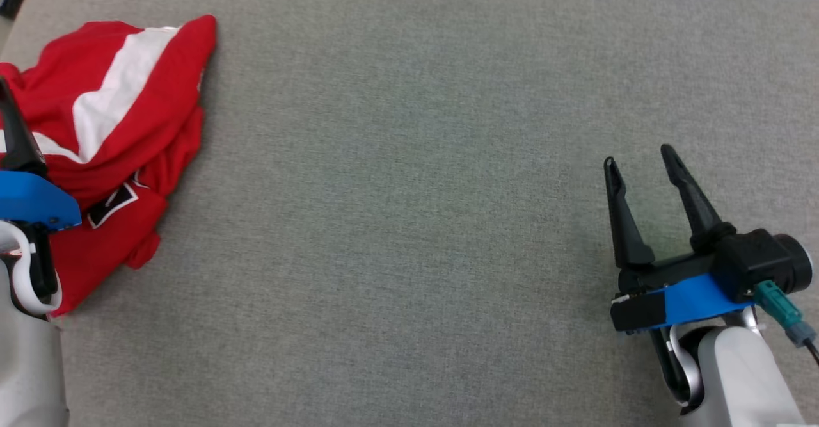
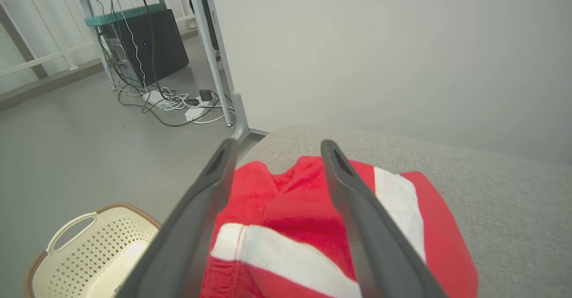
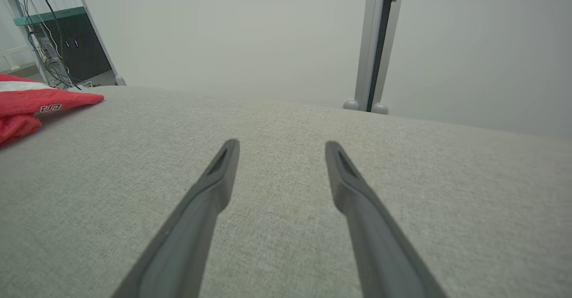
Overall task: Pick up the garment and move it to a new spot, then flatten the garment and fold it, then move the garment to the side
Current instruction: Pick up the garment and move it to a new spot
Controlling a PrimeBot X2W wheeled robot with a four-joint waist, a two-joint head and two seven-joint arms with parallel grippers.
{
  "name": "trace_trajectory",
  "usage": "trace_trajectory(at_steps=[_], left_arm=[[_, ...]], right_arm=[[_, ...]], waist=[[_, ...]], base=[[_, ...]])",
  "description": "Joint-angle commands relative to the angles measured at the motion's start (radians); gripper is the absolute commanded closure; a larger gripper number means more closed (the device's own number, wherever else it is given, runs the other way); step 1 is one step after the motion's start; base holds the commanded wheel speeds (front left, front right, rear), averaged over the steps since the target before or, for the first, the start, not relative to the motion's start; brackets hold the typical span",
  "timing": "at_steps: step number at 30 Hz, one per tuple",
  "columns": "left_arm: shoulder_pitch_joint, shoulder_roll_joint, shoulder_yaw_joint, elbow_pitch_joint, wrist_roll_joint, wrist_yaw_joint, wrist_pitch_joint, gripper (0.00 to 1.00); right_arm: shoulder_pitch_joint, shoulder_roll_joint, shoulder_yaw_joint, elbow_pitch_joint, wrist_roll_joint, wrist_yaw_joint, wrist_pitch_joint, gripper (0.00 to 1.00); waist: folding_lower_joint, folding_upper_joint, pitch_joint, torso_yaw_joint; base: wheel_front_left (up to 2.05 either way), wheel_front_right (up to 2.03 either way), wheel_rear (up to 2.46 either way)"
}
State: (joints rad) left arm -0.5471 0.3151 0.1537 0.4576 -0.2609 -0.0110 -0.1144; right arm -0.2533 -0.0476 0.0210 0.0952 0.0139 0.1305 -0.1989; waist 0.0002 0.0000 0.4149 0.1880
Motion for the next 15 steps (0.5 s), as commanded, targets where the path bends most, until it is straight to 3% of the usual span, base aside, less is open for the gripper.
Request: trace_trajectory(at_steps=[1, 6, 15], left_arm=[[-0.026, 0.006, 0.003, 0.020, -0.004, -0.004, 0.012, 0.00], [-0.072, 0.014, 0.002, 0.111, -0.030, -0.001, 0.096, 0.00], [-0.040, -0.026, -0.018, 0.246, -0.084, -0.007, 0.300, 0.00]], right_arm=[[-0.019, -0.005, -0.005, -0.009, -0.002, 0.000, 0.000, 0.00], [-0.037, -0.005, -0.010, -0.020, -0.003, 0.000, -0.006, 0.00], [-0.052, -0.005, -0.008, -0.006, 0.004, 0.000, -0.014, 0.00]], waist=[[-0.0002, 0.0000, 0.009, -0.005], [-0.0002, 0.0000, 0.039, -0.020], [-0.0002, 0.0000, 0.044, -0.027]], base=[[0.00, 0.00, 0.00], [0.00, 0.00, 0.00], [0.00, 0.00, 0.00]])
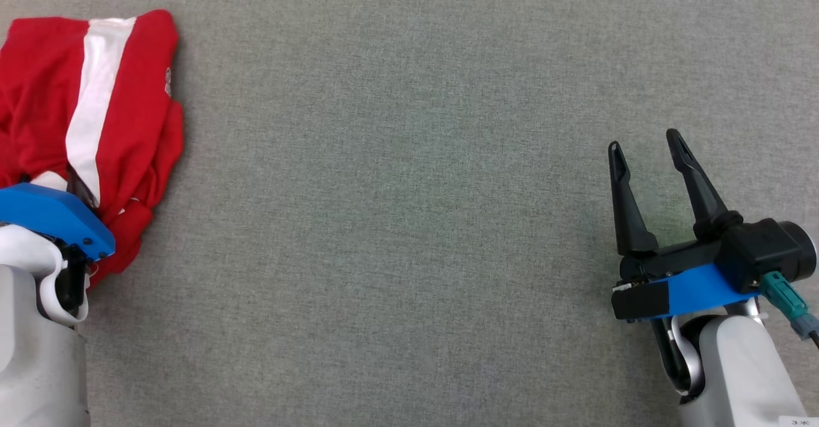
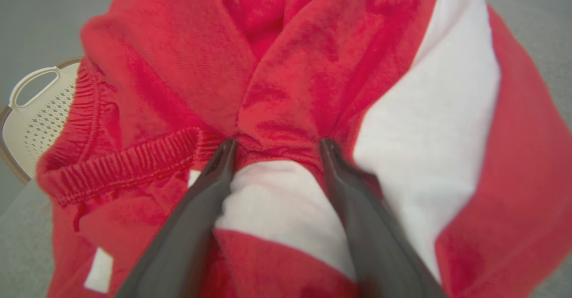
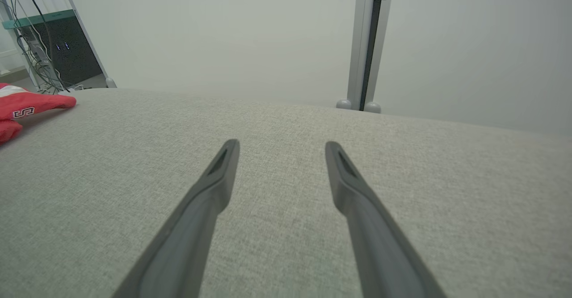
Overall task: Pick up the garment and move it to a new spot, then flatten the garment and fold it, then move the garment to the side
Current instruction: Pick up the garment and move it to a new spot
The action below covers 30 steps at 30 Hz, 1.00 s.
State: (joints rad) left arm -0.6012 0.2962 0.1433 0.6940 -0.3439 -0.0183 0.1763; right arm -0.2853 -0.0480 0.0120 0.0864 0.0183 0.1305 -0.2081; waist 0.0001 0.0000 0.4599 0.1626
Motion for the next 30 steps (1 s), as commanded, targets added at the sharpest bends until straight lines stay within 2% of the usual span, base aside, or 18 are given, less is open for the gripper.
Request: trace_trajectory(at_steps=[1, 4, 5, 6, 7, 18, 27, 30], left_arm=[[0.017, -0.007, -0.009, 0.016, -0.004, 0.003, 0.024, 0.00], [0.026, -0.012, -0.009, 0.041, -0.017, 0.001, 0.051, 0.00], [0.027, -0.012, -0.008, 0.047, -0.018, 0.002, 0.053, 0.20], [0.027, -0.011, -0.009, 0.051, -0.019, 0.003, 0.053, 0.75], [0.026, -0.009, -0.008, 0.054, -0.023, 0.002, 0.049, 1.00], [-0.017, 0.021, -0.024, -0.022, 0.013, 0.006, -0.102, 1.00], [-0.066, 0.052, -0.063, -0.186, 0.050, -0.009, -0.170, 1.00], [-0.087, 0.046, -0.087, -0.257, 0.061, -0.014, -0.171, 1.00]], right_arm=[[-0.021, -0.004, 0.004, 0.003, 0.001, 0.000, -0.005, 0.00], [-0.020, -0.004, 0.008, 0.009, 0.005, 0.000, -0.006, 0.00], [-0.019, -0.004, 0.009, 0.011, 0.006, 0.000, -0.006, 0.00], [-0.018, -0.004, 0.009, 0.013, 0.007, 0.000, -0.007, 0.00], [-0.017, -0.004, 0.008, 0.016, 0.009, 0.000, -0.008, 0.00], [0.009, -0.004, 0.017, 0.061, 0.038, 0.000, -0.027, 0.00], [0.036, -0.004, 0.030, 0.108, 0.079, 0.000, -0.046, 0.00], [0.048, -0.004, 0.031, 0.120, 0.094, 0.000, -0.050, 0.00]], waist=[[-0.0001, 0.0000, -0.001, -0.004], [-0.0001, 0.0000, -0.005, -0.010], [-0.0001, 0.0000, -0.008, -0.011], [-0.0001, 0.0000, -0.011, -0.012], [-0.0001, 0.0000, -0.015, -0.013], [-0.0001, 0.0000, -0.112, -0.025], [-0.0001, 0.0000, -0.206, -0.067], [-0.0001, 0.0000, -0.228, -0.093]], base=[[0.00, 0.00, 0.00], [0.00, 0.00, 0.00], [0.00, 0.00, 0.00], [0.00, 0.00, 0.00], [0.00, 0.00, 0.00], [0.00, 0.00, 0.00], [0.00, 0.00, 0.00], [0.00, 0.00, 0.00]])
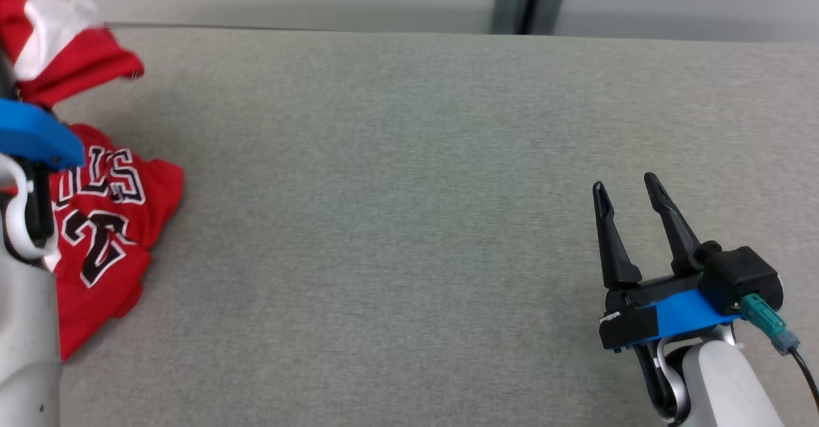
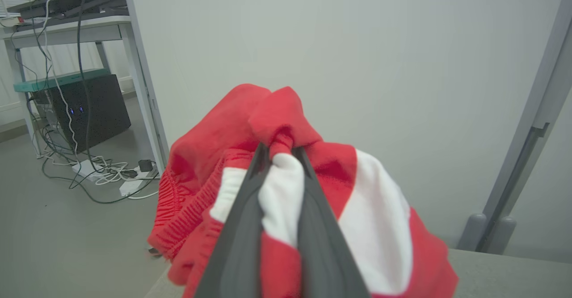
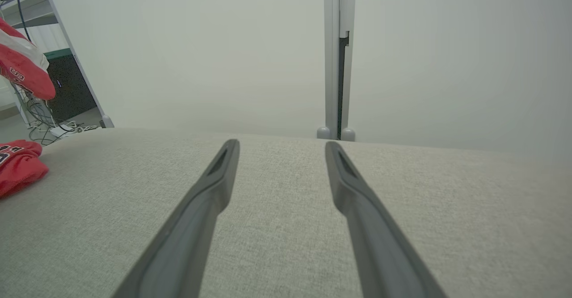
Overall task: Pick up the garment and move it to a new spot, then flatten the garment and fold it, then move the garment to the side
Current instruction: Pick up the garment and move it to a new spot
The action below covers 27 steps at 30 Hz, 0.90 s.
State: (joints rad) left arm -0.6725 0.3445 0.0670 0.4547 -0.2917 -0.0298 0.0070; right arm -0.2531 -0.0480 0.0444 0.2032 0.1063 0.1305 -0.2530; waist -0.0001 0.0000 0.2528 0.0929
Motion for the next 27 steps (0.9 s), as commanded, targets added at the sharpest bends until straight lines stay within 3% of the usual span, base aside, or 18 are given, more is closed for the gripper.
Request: trace_trajectory(at_steps=[1, 14, 22, 27], left_arm=[[-0.025, -0.002, -0.019, -0.044, 0.016, -0.002, -0.002, 1.00], [-0.115, -0.064, -0.173, -0.295, 0.058, -0.032, 0.068, 1.00], [-0.154, -0.136, -0.277, -0.279, 0.051, -0.057, 0.071, 1.00], [-0.104, -0.180, -0.324, -0.210, 0.042, -0.062, 0.041, 1.00]], right_arm=[[0.018, -0.004, 0.002, 0.006, 0.013, 0.000, -0.007, 0.00], [0.006, -0.004, 0.026, 0.017, 0.064, 0.000, -0.013, 0.00], [0.006, -0.004, 0.036, 0.000, 0.095, 0.000, -0.013, 0.00], [0.010, -0.004, 0.037, -0.009, 0.106, 0.000, -0.013, 0.00]], waist=[[0.0001, 0.0000, -0.027, -0.035], [0.0001, 0.0000, -0.029, -0.245], [0.0001, 0.0000, 0.005, -0.357], [0.0001, 0.0000, 0.017, -0.389]], base=[[0.00, 0.00, 0.00], [0.00, 0.00, 0.00], [0.00, 0.00, 0.00], [0.00, 0.00, 0.00]])
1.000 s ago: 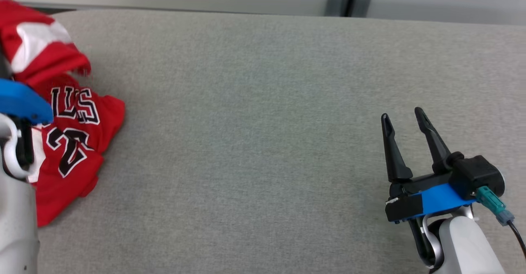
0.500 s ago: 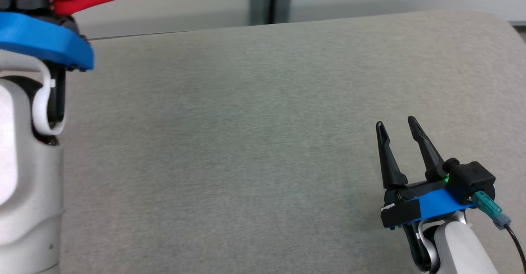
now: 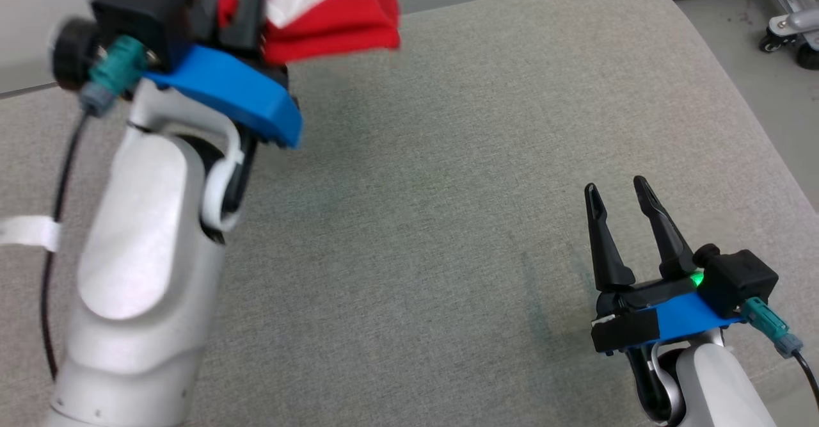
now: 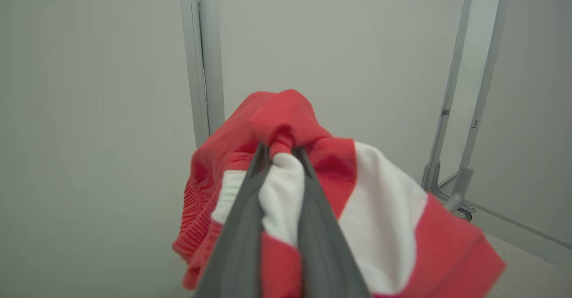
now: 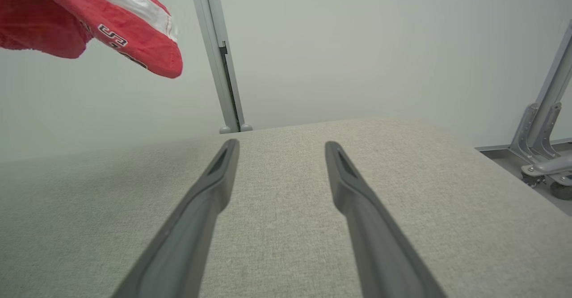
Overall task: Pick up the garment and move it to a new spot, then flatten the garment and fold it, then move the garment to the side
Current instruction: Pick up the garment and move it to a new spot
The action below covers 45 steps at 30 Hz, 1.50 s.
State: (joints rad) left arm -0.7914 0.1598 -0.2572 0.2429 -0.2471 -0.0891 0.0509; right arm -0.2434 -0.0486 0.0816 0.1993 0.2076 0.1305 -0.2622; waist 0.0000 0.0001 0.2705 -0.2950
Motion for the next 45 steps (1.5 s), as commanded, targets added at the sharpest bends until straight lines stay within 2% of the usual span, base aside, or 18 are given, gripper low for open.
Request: trace_trajectory(at_steps=[1, 8, 16, 17, 18, 19, 25, 30, 39, 45], left_arm=[[0.029, -0.005, -0.004, 0.021, -0.008, -0.002, -0.012, 1.00], [0.157, -0.038, -0.037, 0.164, -0.024, 0.005, -0.086, 1.00], [0.282, -0.073, -0.113, 0.322, -0.033, -0.012, -0.164, 1.00], [0.289, -0.077, -0.124, 0.334, -0.030, -0.012, -0.179, 0.70], [0.293, -0.081, -0.133, 0.346, -0.024, -0.011, -0.191, 0.02], [0.298, -0.085, -0.138, 0.354, -0.025, -0.008, -0.208, 0.00], [0.309, -0.092, -0.119, 0.354, -0.042, 0.021, -0.295, 0.00], [0.344, -0.065, -0.075, 0.307, -0.045, 0.048, -0.315, 0.00], [0.482, -0.012, 0.053, 0.113, -0.022, 0.082, -0.317, 0.00], [0.590, 0.001, 0.121, 0.033, -0.006, 0.100, -0.317, 0.00]], right_arm=[[0.001, -0.003, 0.000, -0.006, 0.005, 0.000, -0.004, 0.00], [0.003, -0.003, -0.005, -0.010, 0.001, 0.000, -0.004, 0.00], [0.009, -0.003, -0.010, -0.005, -0.018, 0.000, -0.004, 0.00], [0.010, -0.003, -0.007, -0.002, -0.018, 0.000, -0.004, 0.00], [0.012, -0.003, -0.004, -0.002, -0.019, 0.000, -0.004, 0.00], [0.014, -0.003, -0.004, 0.001, -0.020, 0.000, -0.004, 0.00], [0.024, -0.003, 0.001, 0.014, -0.018, 0.000, -0.004, 0.00], [0.043, -0.003, -0.006, 0.023, -0.021, 0.000, -0.004, 0.00], [0.067, -0.003, -0.012, 0.034, -0.027, 0.000, -0.004, 0.00], [0.082, -0.003, -0.019, 0.047, -0.035, 0.000, -0.004, 0.00]], waist=[[0.0000, -0.0001, 0.000, -0.004], [0.0000, -0.0001, 0.005, -0.004], [0.0000, -0.0001, -0.008, 0.041], [0.0000, -0.0001, -0.012, 0.047], [0.0000, -0.0001, -0.017, 0.055], [0.0000, -0.0001, -0.021, 0.063], [0.0000, -0.0001, -0.054, 0.103], [0.0000, -0.0001, -0.086, 0.139], [0.0000, -0.0001, -0.135, 0.199], [0.0000, -0.0001, -0.169, 0.229]], base=[[0.00, 0.00, 0.00], [0.00, 0.00, 0.00], [0.00, 0.00, 0.00], [0.00, 0.00, 0.00], [0.00, 0.00, 0.00], [0.00, 0.00, 0.00], [0.00, 0.00, 0.00], [0.00, 0.00, 0.00], [0.00, 0.00, 0.00], [0.00, 0.00, 0.00]])
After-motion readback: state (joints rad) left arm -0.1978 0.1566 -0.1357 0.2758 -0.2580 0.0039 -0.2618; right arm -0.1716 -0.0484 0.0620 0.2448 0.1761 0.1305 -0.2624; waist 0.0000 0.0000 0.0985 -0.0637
